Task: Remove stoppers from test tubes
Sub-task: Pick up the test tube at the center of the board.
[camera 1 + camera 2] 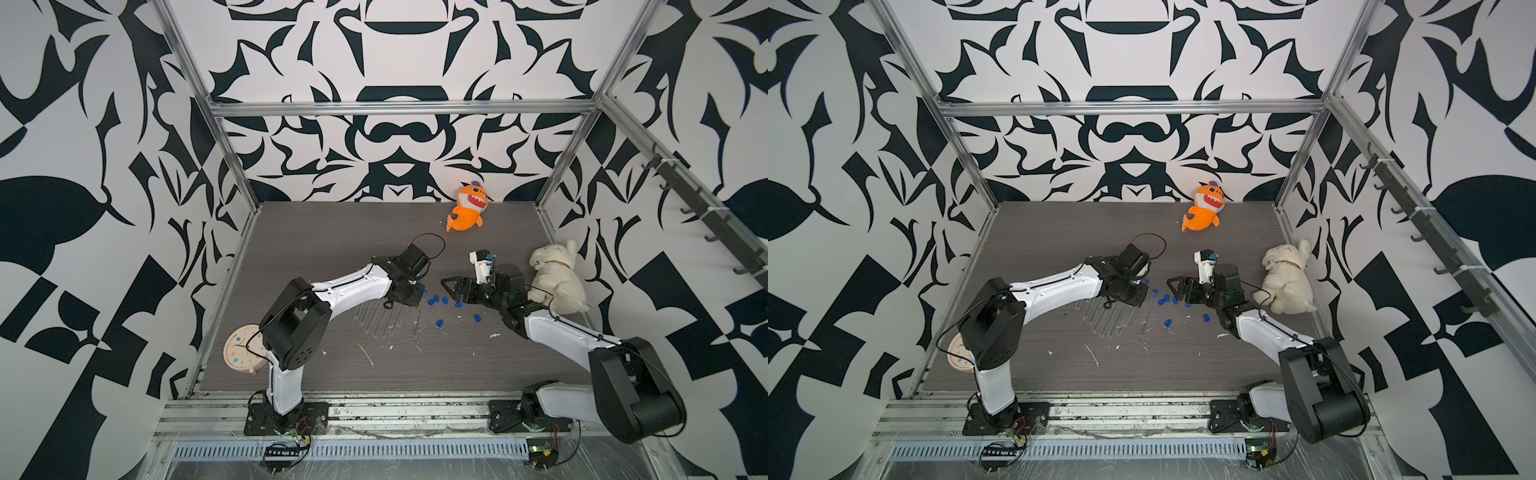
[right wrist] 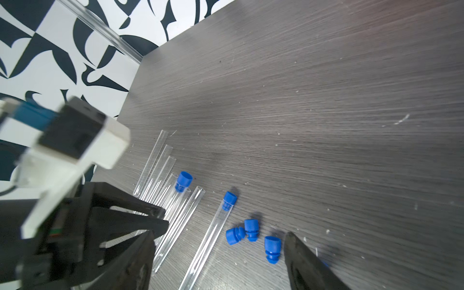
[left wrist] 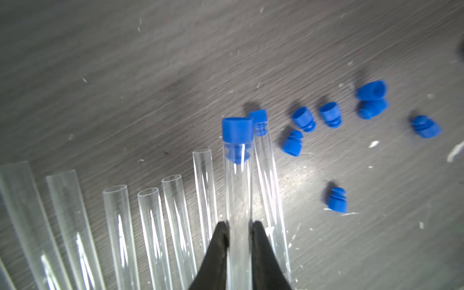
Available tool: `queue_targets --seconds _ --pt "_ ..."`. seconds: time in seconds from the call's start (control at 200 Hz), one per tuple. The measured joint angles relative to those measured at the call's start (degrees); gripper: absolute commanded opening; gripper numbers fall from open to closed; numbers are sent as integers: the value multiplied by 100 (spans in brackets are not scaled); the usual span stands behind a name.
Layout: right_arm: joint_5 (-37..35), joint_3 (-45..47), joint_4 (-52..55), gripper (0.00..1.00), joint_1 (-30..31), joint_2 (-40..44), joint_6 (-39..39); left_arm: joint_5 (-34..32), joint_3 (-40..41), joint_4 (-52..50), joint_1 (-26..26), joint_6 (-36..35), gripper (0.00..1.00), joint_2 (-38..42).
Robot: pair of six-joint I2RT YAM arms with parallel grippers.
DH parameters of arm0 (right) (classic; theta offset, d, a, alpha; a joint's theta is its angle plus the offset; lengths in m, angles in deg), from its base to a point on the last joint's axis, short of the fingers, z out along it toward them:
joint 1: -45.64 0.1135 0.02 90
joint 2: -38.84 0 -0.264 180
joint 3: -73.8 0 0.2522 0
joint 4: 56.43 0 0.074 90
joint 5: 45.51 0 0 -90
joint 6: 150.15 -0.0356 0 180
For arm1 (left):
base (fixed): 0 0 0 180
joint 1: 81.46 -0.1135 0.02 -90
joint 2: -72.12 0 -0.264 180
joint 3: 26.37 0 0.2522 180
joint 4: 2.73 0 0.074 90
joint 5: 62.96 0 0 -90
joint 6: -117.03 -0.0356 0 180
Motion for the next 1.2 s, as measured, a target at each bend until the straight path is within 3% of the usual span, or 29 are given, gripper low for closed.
queue_targets --seconds 0.4,0.81,1.055,1.2 --pt "540 219 -761 82 17 -63 -129 133 433 223 0 -50 0 374" --pt "553 216 -826 82 334 -63 -243 245 841 560 0 -92 0 750" --pt "507 81 -960 77 640 -264 -313 393 1189 870 2 -155 0 964" --pt "507 48 -1228 68 734 -566 -466 468 1318 1078 61 -216 0 1211"
